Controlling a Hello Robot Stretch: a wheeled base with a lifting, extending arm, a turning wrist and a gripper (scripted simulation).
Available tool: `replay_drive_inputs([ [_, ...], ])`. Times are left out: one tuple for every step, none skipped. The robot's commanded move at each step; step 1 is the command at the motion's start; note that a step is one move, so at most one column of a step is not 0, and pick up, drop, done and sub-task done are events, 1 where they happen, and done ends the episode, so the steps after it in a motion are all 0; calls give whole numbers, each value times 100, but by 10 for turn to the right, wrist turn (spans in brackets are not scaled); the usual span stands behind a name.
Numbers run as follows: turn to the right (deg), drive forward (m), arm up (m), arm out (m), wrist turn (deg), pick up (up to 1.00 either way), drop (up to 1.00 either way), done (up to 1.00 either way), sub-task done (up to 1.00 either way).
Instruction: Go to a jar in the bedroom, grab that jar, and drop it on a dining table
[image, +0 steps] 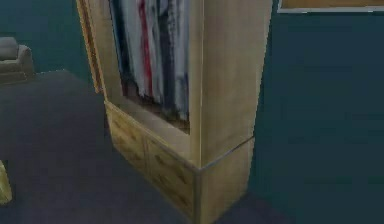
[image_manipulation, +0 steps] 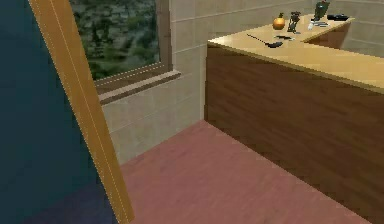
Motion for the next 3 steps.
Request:
replay_drive_inputs([
  [-30,0,0,0,0,0,0,0,0],
  [0,35,0,0,0,0,0,0,0],
  [-390,0,0,0,0,0,0,0,0],
])
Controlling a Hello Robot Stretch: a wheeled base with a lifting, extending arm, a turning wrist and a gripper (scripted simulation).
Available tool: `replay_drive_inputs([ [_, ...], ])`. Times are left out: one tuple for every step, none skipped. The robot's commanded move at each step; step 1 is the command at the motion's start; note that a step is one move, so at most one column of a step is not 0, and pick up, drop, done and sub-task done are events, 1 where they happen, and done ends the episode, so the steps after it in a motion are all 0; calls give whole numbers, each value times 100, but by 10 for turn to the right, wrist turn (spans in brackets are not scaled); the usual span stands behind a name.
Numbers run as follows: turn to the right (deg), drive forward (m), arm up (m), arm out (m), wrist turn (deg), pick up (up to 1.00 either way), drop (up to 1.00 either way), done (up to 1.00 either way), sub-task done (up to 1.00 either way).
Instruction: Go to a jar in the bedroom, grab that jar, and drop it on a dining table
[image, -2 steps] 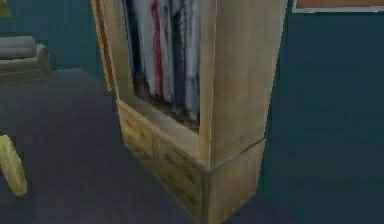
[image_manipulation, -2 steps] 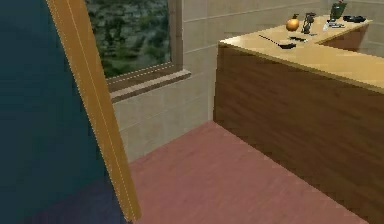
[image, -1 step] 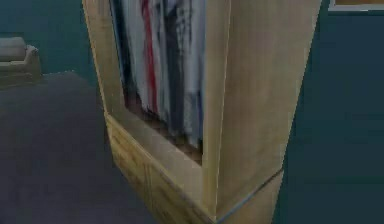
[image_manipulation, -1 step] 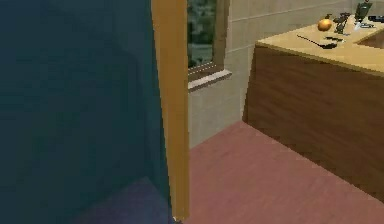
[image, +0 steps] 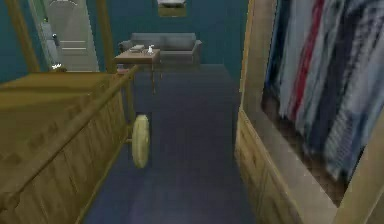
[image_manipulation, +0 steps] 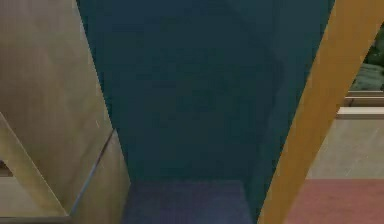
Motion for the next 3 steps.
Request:
replay_drive_inputs([
  [0,100,0,0,0,0,0,0,0],
  [0,100,0,0,0,0,0,0,0],
  [0,25,0,0,0,0,0,0,0],
])
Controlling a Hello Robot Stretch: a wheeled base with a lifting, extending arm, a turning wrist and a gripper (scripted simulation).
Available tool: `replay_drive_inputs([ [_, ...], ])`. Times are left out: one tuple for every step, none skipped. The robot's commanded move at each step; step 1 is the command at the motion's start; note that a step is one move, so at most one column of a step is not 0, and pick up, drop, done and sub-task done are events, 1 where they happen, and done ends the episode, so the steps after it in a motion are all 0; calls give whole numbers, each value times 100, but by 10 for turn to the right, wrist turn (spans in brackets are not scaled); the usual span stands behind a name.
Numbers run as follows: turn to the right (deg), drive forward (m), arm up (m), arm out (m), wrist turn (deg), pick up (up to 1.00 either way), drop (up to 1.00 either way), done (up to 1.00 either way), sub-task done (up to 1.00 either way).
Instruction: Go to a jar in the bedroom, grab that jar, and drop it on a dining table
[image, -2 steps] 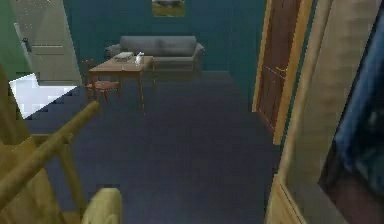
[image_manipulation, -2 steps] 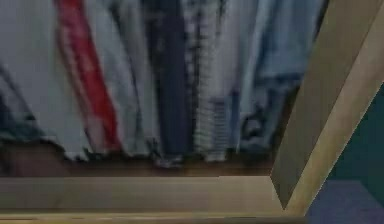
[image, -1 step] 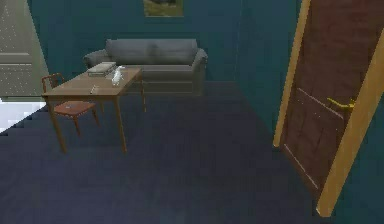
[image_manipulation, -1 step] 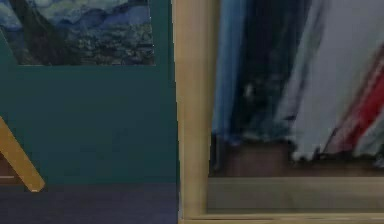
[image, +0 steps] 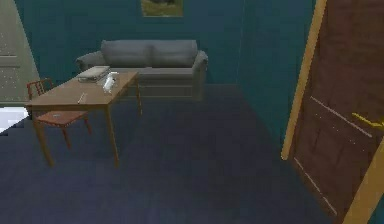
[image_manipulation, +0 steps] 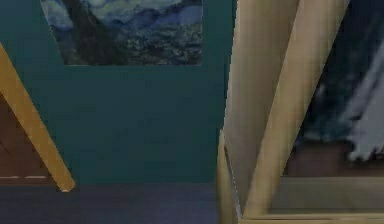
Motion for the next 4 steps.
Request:
replay_drive_inputs([
  [-450,0,0,0,0,0,0,0,0],
  [-90,0,0,0,0,0,0,0,0],
  [0,40,0,0,0,0,0,0,0],
  [0,100,0,0,0,0,0,0,0],
])
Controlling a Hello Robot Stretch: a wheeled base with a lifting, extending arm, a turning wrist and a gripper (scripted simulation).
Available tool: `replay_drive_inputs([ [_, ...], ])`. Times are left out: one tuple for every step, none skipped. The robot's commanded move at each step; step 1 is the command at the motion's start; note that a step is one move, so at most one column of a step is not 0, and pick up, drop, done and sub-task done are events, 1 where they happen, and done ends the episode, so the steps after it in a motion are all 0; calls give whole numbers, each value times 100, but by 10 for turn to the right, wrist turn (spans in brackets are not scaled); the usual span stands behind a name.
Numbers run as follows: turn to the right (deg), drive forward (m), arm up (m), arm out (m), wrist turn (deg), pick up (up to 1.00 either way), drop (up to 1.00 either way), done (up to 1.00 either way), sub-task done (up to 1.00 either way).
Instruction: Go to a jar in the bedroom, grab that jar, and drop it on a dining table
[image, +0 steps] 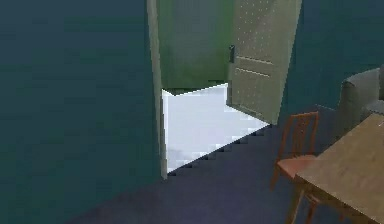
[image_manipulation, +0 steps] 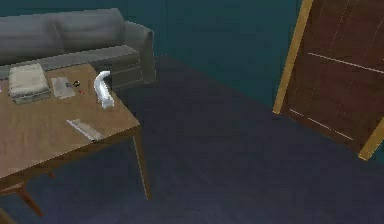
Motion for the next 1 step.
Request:
replay_drive_inputs([
  [30,0,0,0,0,0,0,0,0],
])
